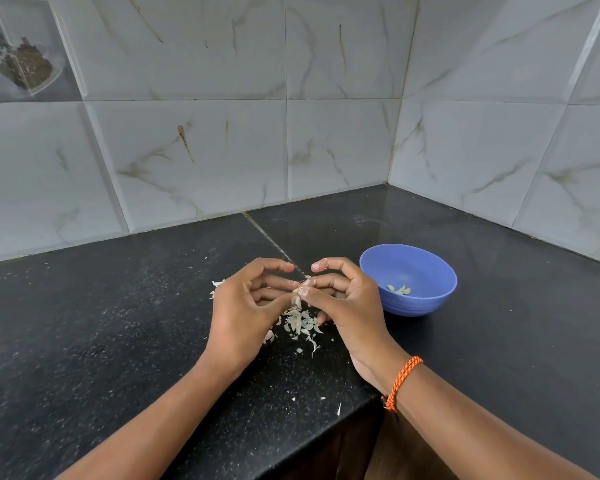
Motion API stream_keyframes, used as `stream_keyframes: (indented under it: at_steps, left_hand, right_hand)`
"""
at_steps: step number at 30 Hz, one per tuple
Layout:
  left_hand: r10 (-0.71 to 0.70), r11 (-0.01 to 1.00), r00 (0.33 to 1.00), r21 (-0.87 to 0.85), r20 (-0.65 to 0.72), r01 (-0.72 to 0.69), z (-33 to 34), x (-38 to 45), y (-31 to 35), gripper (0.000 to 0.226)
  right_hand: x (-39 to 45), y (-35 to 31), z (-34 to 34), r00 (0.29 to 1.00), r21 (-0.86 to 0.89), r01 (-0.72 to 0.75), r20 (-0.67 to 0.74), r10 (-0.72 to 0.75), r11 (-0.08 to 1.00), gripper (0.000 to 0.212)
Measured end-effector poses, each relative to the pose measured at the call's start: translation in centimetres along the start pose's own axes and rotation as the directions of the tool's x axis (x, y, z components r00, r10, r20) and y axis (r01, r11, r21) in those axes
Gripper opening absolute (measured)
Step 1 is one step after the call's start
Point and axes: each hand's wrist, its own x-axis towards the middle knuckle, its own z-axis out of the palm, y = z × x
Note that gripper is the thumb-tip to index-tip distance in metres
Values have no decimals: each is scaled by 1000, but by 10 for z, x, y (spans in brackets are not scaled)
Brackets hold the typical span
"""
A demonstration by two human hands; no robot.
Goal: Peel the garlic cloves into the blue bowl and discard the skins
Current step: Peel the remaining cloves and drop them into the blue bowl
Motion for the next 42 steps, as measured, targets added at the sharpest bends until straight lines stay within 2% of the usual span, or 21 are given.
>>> stream_keyframes:
  at_steps: [5, 8, 11, 13, 15, 17, 28, 35, 37, 40, 42]
  left_hand:
    - [-19, 1000, 999, 9, -40, 19, -1, 1, 1, 33]
    - [-26, 999, 997, 33, -78, 29, -2, 3, -1, 31]
    - [-42, 998, 992, 36, -120, 46, -5, 6, -4, 29]
    - [-53, 998, 989, 27, -136, 58, -7, 6, -5, 27]
    - [-60, 998, 987, 16, -148, 63, -8, 7, -6, 26]
    - [-67, 998, 986, 5, -150, 69, -9, 7, -7, 26]
    - [-90, 996, 990, -34, -112, 87, -8, 6, -6, 29]
    - [-112, 993, 989, -43, -101, 108, -9, 8, -2, 31]
    - [-121, 991, 988, -65, -94, 116, -9, 8, -2, 31]
    - [-140, 985, 988, -113, -59, 133, -8, 7, -2, 28]
    - [-143, 982, 989, -130, -35, 137, -7, 7, -2, 29]
  right_hand:
    - [0, 5, 1, 999, -33, 44, 8, -43, 999, 28]
    - [-2, 6, 1, 993, -139, 115, 32, -111, 984, 23]
    - [-2, 5, -3, 983, -263, 181, 28, -180, 948, 29]
    - [0, 5, -7, 968, -447, 243, 51, -247, 861, 27]
    - [2, 5, -9, 943, -630, 299, 83, -321, 716, 30]
    - [4, 6, -8, 927, -690, 323, 94, -363, 647, 39]
    - [9, 9, -12, 922, -739, 368, 208, -328, 565, 71]
    - [7, 3, -13, 925, -771, 355, 208, -317, 529, 64]
    - [7, 4, -13, 929, -736, 352, 202, -309, 577, 61]
    - [6, 6, -12, 931, -626, 358, 190, -310, 692, 45]
    - [3, 2, -7, 914, -576, 400, 195, -355, 713, 48]
